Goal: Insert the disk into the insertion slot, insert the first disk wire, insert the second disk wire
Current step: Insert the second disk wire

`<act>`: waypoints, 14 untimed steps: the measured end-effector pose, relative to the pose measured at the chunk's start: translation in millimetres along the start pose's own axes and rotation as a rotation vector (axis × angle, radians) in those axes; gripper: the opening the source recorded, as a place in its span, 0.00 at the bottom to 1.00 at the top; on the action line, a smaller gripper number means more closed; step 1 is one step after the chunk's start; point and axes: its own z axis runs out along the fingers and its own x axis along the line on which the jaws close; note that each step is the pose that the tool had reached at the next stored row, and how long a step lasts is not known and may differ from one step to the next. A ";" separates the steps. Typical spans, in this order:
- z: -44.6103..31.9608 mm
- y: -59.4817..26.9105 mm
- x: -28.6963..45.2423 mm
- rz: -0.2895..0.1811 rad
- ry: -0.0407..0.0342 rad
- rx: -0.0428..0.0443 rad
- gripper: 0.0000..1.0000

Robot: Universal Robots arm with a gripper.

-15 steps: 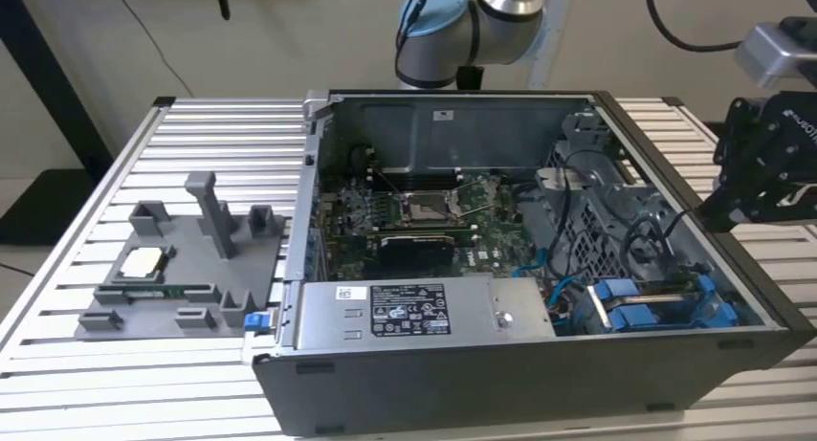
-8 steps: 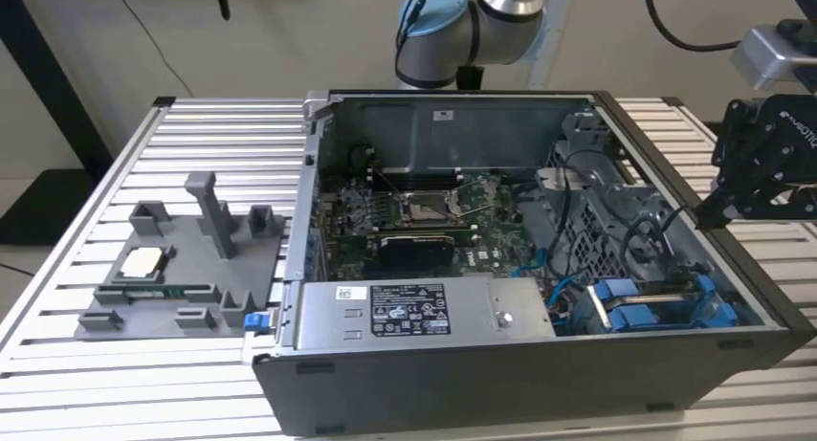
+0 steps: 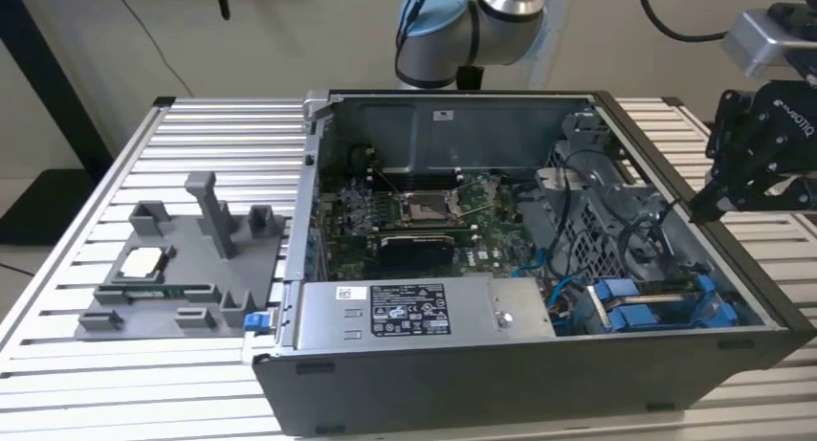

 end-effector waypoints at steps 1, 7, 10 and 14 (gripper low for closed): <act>-0.1 2.8 0.4 -0.001 0.0001 0.0015 0.16; -0.6 20.2 3.6 -0.008 0.0037 0.0110 0.16; -1.0 29.2 5.4 -0.012 0.0074 0.0152 0.16; -1.2 39.1 8.1 -0.019 0.0118 0.0198 0.16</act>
